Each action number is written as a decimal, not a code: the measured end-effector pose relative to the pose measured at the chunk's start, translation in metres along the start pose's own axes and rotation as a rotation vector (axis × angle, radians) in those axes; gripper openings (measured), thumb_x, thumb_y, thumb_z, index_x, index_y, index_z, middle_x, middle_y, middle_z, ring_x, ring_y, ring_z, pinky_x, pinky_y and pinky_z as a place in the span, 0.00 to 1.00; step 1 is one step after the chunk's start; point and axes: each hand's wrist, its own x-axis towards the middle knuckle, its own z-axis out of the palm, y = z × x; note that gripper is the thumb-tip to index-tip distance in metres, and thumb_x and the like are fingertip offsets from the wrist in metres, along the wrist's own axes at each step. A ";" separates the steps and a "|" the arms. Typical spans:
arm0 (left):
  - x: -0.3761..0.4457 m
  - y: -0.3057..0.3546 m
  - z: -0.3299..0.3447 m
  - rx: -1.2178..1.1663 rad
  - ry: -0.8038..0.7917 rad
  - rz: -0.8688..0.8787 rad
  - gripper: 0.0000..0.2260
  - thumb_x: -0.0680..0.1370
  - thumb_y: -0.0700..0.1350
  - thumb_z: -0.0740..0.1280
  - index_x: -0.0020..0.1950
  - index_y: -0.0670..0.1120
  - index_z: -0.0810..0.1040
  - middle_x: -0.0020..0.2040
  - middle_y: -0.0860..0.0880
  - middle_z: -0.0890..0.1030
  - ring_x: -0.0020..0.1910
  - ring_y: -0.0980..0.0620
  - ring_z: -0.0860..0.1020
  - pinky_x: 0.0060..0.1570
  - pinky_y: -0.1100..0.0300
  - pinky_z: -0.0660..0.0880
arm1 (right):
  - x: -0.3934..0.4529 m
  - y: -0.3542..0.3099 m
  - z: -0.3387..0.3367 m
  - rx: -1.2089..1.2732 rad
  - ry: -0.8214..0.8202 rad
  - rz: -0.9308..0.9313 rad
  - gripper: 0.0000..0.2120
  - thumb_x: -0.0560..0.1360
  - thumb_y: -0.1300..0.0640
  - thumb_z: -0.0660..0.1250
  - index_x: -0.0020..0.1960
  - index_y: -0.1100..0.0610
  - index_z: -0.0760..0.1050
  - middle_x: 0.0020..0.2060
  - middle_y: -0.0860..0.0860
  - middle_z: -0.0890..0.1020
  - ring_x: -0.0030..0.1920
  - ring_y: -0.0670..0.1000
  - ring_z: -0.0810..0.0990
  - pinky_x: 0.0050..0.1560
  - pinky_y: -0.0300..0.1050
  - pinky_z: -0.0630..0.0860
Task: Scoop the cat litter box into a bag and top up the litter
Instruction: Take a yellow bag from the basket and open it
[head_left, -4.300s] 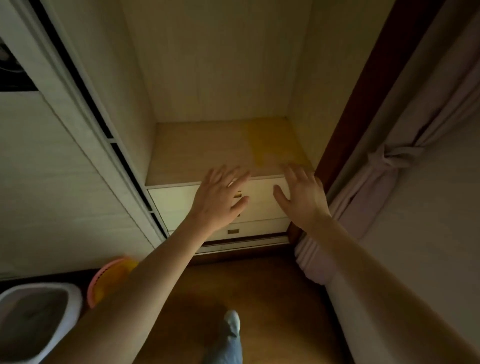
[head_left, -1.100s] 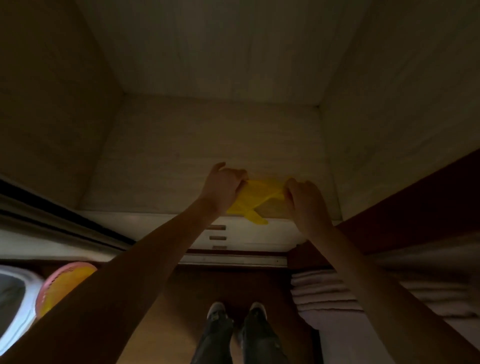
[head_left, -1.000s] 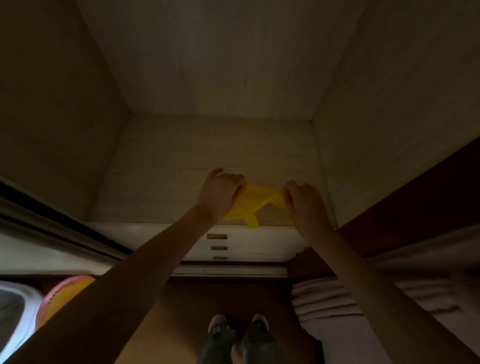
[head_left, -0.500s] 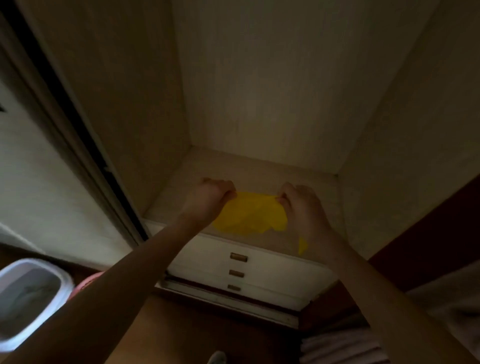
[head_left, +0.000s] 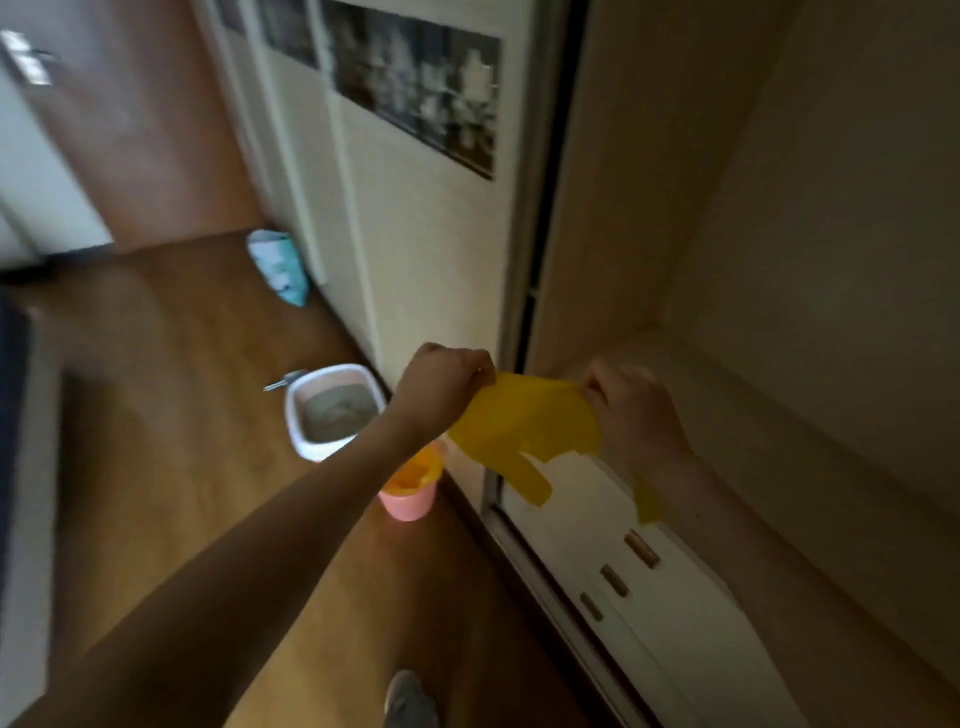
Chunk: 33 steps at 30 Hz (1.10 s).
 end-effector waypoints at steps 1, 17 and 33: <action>-0.014 -0.015 -0.014 0.012 0.019 -0.019 0.09 0.73 0.46 0.60 0.42 0.49 0.80 0.35 0.48 0.83 0.33 0.45 0.80 0.40 0.56 0.72 | 0.008 -0.019 0.008 0.015 0.000 -0.043 0.06 0.73 0.63 0.68 0.39 0.58 0.73 0.31 0.55 0.78 0.34 0.59 0.75 0.38 0.46 0.65; -0.267 -0.317 -0.220 0.253 0.141 -0.473 0.14 0.76 0.53 0.58 0.41 0.47 0.79 0.34 0.48 0.81 0.33 0.46 0.80 0.36 0.56 0.74 | 0.141 -0.405 0.186 0.303 -0.071 -0.627 0.12 0.77 0.52 0.56 0.39 0.57 0.72 0.26 0.53 0.73 0.28 0.57 0.73 0.34 0.48 0.69; -0.329 -0.542 -0.272 0.417 0.208 -0.577 0.17 0.73 0.55 0.65 0.55 0.46 0.76 0.50 0.45 0.76 0.51 0.43 0.73 0.49 0.51 0.70 | 0.267 -0.614 0.342 0.425 -0.277 -0.630 0.05 0.77 0.58 0.66 0.45 0.59 0.73 0.27 0.46 0.68 0.25 0.43 0.66 0.29 0.36 0.58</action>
